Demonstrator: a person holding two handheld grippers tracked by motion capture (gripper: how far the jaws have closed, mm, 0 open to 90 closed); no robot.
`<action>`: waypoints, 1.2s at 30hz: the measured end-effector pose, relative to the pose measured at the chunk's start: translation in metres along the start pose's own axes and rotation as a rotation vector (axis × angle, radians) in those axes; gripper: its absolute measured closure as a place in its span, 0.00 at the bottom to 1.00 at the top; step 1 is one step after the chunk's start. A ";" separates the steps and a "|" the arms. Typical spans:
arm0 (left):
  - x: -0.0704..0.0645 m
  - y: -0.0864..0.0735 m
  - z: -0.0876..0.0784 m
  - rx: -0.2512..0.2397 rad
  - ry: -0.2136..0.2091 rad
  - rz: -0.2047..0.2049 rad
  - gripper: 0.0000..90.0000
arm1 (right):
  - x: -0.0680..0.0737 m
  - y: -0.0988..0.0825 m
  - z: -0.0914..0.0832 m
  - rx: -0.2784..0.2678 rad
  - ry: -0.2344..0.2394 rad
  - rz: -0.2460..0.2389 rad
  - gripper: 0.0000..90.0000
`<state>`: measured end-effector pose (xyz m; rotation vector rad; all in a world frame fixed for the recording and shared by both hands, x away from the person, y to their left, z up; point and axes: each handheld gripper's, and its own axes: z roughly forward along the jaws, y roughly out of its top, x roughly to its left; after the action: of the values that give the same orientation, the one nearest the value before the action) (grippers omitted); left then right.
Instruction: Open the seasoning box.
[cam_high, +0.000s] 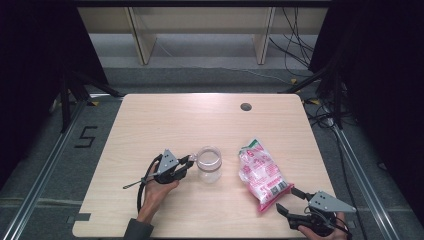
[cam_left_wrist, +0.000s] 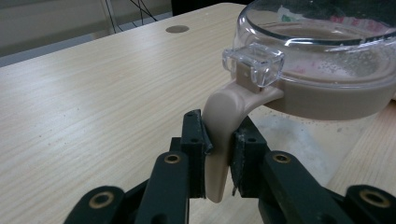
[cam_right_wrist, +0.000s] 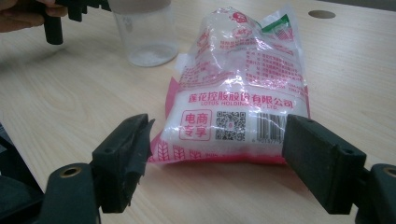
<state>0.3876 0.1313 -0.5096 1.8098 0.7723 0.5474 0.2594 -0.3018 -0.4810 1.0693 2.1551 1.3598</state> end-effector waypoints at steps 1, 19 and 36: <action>0.000 0.001 0.000 0.011 0.000 0.004 0.85 | -0.002 0.000 0.000 -0.004 0.004 -0.016 0.27; 0.003 0.013 -0.020 0.038 -0.066 -0.018 0.50 | 0.000 0.000 0.000 0.008 0.012 -0.002 0.27; 0.008 0.045 -0.044 -0.051 -0.075 -0.083 0.80 | 0.000 0.000 0.001 -0.001 0.003 -0.023 0.27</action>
<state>0.3742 0.1537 -0.4522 1.7331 0.7721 0.4391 0.2596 -0.3012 -0.4812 1.0399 2.1620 1.3525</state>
